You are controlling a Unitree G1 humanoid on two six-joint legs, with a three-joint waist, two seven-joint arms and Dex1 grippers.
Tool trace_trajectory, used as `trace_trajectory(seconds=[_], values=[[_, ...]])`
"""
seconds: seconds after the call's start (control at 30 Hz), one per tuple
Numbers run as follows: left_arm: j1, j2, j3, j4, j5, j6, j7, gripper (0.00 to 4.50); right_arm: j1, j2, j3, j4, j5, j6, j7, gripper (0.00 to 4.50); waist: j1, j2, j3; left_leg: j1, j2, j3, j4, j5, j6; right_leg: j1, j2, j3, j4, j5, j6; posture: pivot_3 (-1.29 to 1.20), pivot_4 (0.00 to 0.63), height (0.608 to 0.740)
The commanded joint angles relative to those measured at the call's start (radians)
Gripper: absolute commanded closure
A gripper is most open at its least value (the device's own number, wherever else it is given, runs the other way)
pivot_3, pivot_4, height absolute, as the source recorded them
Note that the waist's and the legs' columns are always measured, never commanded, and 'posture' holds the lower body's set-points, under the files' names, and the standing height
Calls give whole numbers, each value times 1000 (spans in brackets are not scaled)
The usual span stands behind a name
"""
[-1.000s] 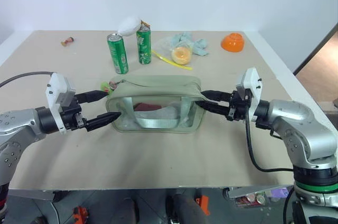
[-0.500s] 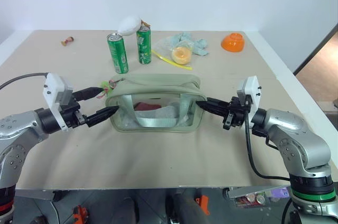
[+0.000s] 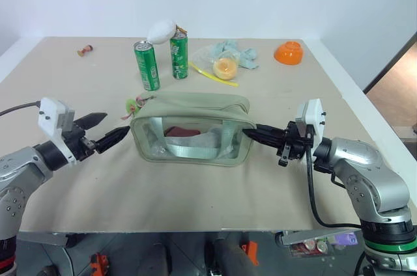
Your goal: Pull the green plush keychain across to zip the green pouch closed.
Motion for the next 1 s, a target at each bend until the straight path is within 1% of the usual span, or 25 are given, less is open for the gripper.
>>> trace_trajectory(seconds=[0.03, 0.23, 0.5, 0.9, 1.0], values=[[-27, 14, -31, 10, 52, -70, -51, 0, 2, -14, -2, -41, 3, -26, 4, 4471, 0, 0, 0, 0, 0, 0, 0, 0, 0, 0, 0, 0, 0, 0, 0, 0, 150, 740], [-58, 14, -93, 68, 118, -145, -130, 0, 14, -26, 0, -46, 0, -37, 0, 4471, 0, 0, 0, 0, 0, 0, -1, 0, 0, 0, 0, 0, 0, 0, -1, 0, 150, 740], [-105, 9, -133, 97, 123, -172, -224, 0, 22, -32, -2, -54, -6, -45, -13, 4471, 0, 0, 0, 0, 0, 0, 0, 0, 0, 0, 0, 0, 0, 0, 0, 0, 150, 740], [-177, -3, -161, 176, 186, -244, -258, 0, 13, -39, 8, -52, -13, -48, -15, 4471, 1, 0, 0, 0, 0, 0, 0, 0, 0, 0, 0, 0, 0, 0, 0, 0, 150, 740], [-177, -13, -165, 179, 195, -258, -255, 825, 8, -38, 12, -49, -12, -46, -17, 4500, 1, 0, 0, -1, 0, 0, 0, 0, 0, 0, 0, 0, 0, 0, 0, 0, 150, 740]])
